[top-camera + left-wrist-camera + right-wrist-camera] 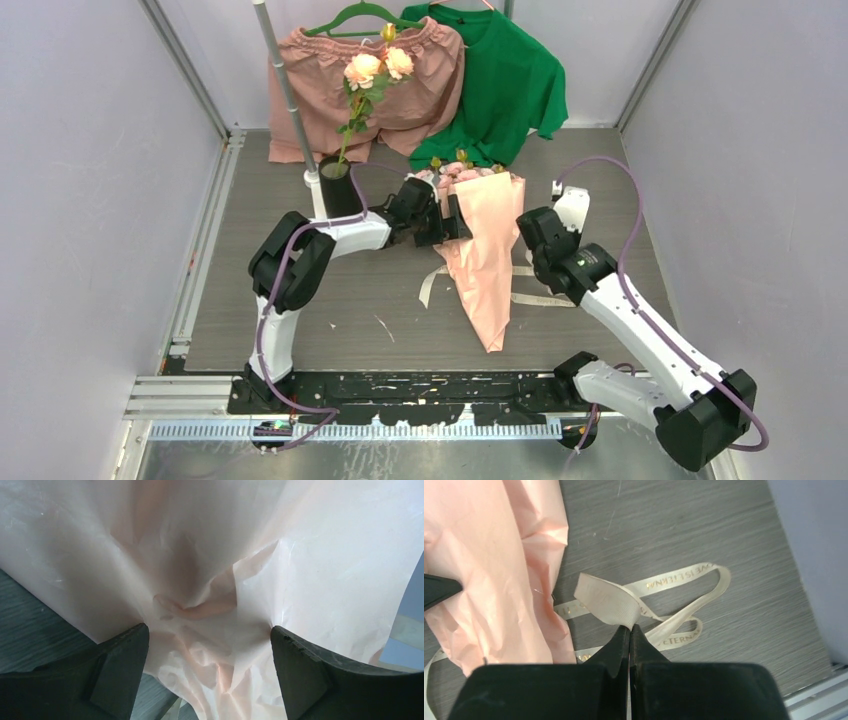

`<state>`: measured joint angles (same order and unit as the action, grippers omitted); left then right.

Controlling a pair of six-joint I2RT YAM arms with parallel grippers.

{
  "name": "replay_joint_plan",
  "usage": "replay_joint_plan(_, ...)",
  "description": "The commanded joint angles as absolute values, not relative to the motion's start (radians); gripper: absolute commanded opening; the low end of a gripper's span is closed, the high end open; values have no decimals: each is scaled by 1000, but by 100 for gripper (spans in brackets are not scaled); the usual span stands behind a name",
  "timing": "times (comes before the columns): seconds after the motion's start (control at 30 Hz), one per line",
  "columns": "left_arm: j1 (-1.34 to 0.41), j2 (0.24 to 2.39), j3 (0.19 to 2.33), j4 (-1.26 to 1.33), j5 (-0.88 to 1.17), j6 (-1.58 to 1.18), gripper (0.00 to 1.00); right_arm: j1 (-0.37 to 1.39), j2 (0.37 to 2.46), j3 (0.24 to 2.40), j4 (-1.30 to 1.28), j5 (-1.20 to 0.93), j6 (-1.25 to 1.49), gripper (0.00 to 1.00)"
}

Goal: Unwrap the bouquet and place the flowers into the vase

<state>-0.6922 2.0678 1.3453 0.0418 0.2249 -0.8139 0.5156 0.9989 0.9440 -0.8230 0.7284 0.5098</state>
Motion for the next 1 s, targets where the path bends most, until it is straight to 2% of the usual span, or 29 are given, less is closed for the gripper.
replay_joint_plan(0.0, -698, 2016, 1311, 17, 254, -830, 92, 502, 998, 845, -706, 710, 653, 1)
replay_joint_plan(0.1, -698, 2001, 1295, 34, 264, -839, 92, 462, 1032, 787, -648, 661, 673, 2)
replay_joint_plan(0.17, -699, 1994, 1290, 38, 267, -839, 92, 425, 1063, 757, -611, 616, 680, 11)
replay_joint_plan(0.2, -698, 1990, 1289, 38, 267, -838, 92, 407, 1080, 747, -597, 605, 684, 24)
replay_joint_plan(0.23, -699, 1988, 1287, 37, 266, -836, 92, 393, 1096, 738, -584, 595, 688, 44)
replay_joint_plan(0.27, -698, 1986, 1286, 36, 265, -834, 92, 381, 1118, 731, -562, 584, 689, 68)
replay_joint_plan(0.3, -697, 1984, 1284, 35, 264, -833, 92, 366, 1137, 724, -544, 568, 689, 79)
replay_joint_plan(0.37, -697, 1981, 1281, 38, 266, -833, 92, 344, 1177, 712, -504, 521, 684, 89)
replay_joint_plan(0.53, -696, 1979, 1269, 55, 283, -842, 92, 303, 1297, 694, -412, 436, 683, 96)
replay_joint_plan(0.8, -676, 1959, 1238, 80, 302, -852, 92, 262, 1449, 673, -335, 403, 702, 92)
replay_joint_plan(0.87, -671, 1951, 1226, 91, 309, -857, 92, 254, 1476, 665, -314, 394, 703, 74)
replay_joint_plan(0.9, -669, 1948, 1222, 94, 310, -857, 92, 252, 1482, 666, -312, 392, 704, 71)
replay_joint_plan(0.97, -667, 1944, 1215, 99, 313, -859, 92, 245, 1487, 671, -311, 382, 701, 72)
